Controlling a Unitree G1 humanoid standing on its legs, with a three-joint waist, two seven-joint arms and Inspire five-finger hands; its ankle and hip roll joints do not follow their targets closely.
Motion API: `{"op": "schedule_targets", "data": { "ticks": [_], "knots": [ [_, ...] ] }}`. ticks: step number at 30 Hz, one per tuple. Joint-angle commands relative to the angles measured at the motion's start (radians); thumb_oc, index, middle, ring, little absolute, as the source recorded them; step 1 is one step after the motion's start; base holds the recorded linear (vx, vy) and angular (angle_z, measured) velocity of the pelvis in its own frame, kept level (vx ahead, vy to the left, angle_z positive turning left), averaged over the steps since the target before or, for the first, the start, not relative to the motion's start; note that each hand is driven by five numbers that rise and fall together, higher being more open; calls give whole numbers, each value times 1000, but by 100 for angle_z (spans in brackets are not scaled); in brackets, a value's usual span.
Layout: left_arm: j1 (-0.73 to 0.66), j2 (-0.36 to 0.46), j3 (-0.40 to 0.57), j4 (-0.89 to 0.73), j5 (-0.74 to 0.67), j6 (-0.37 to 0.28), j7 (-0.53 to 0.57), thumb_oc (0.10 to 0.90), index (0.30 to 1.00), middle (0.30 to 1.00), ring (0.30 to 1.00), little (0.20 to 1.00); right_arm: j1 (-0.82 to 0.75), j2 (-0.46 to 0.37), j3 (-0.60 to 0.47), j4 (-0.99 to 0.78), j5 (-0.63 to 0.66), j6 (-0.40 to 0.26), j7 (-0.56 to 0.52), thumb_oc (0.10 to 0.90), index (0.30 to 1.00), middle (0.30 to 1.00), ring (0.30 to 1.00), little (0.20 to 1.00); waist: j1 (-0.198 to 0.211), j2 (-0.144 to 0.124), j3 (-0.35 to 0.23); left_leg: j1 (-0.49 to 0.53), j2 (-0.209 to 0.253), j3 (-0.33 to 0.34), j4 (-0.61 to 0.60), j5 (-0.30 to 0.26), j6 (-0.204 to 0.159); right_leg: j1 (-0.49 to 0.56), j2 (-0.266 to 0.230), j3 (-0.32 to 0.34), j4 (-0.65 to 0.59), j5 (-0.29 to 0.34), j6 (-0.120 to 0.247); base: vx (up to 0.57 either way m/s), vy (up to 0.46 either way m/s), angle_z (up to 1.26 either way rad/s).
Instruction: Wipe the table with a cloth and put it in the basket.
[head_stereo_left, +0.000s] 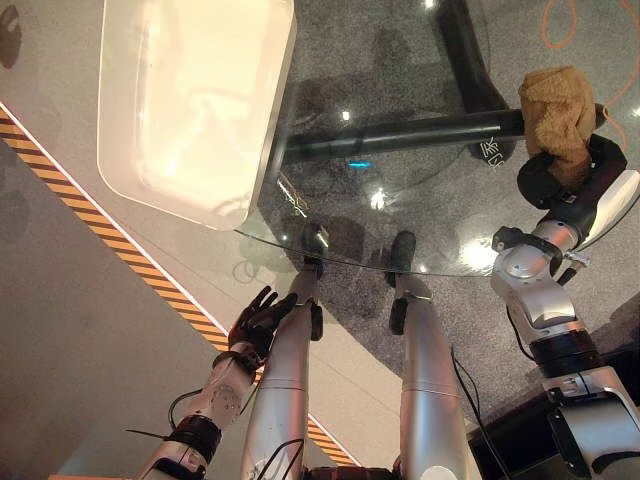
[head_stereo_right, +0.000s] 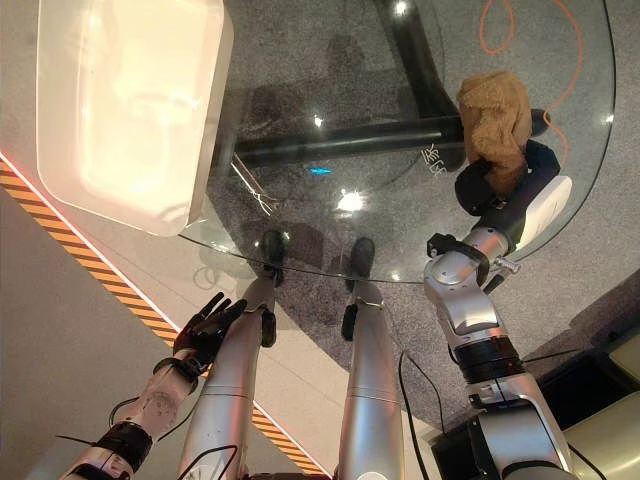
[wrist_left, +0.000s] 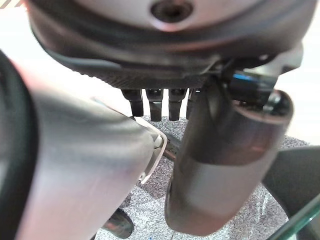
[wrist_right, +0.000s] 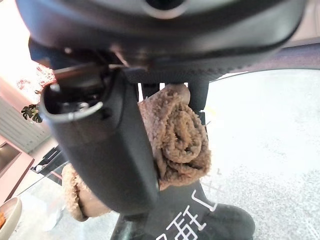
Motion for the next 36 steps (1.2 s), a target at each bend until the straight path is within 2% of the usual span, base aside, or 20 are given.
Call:
{"op": "schedule_targets", "data": {
  "ticks": [1,12,17,22,30,36],
  "knots": [
    [125,-36,-5,-45,-26,-2,8,800,900,900,900,900,37,-106,-67,-86,-46,-87,-114,100,300,300,300,200,-11,60,-22,-7,-32,24,100,-130,7,26,49,-66,-169,129,28,0,0,0],
    [112,-50,4,-45,-13,0,7,800,900,900,900,900,11,-59,13,-185,-206,-90,66,100,300,300,300,200,-8,56,-22,-2,-38,23,100,-127,5,31,46,-72,-168,124,28,0,0,0],
    [106,-70,2,-31,13,3,5,800,900,900,900,900,12,-16,89,-194,-288,-89,220,100,300,300,300,200,-4,58,-22,-5,-41,23,97,-124,7,26,44,-74,-165,121,25,0,0,0],
    [103,-75,-4,-26,18,1,0,800,900,900,900,900,-3,-7,164,-188,-335,-96,350,100,300,300,300,200,3,65,-22,-5,-44,26,95,-121,6,23,39,-78,-164,121,22,0,0,0],
    [83,-67,-11,-12,19,9,-16,800,900,900,900,900,-45,-22,270,-183,-346,-161,488,100,300,300,300,200,12,70,-22,-11,-47,27,102,-117,2,17,32,-89,-155,118,22,-2,0,4],
    [79,-61,-26,-15,21,14,-19,800,900,900,900,900,-72,-45,319,-193,-347,-179,587,100,300,300,300,200,18,71,-22,-20,-48,22,107,-117,2,8,28,-92,-149,118,23,0,0,0]
  ]
}}
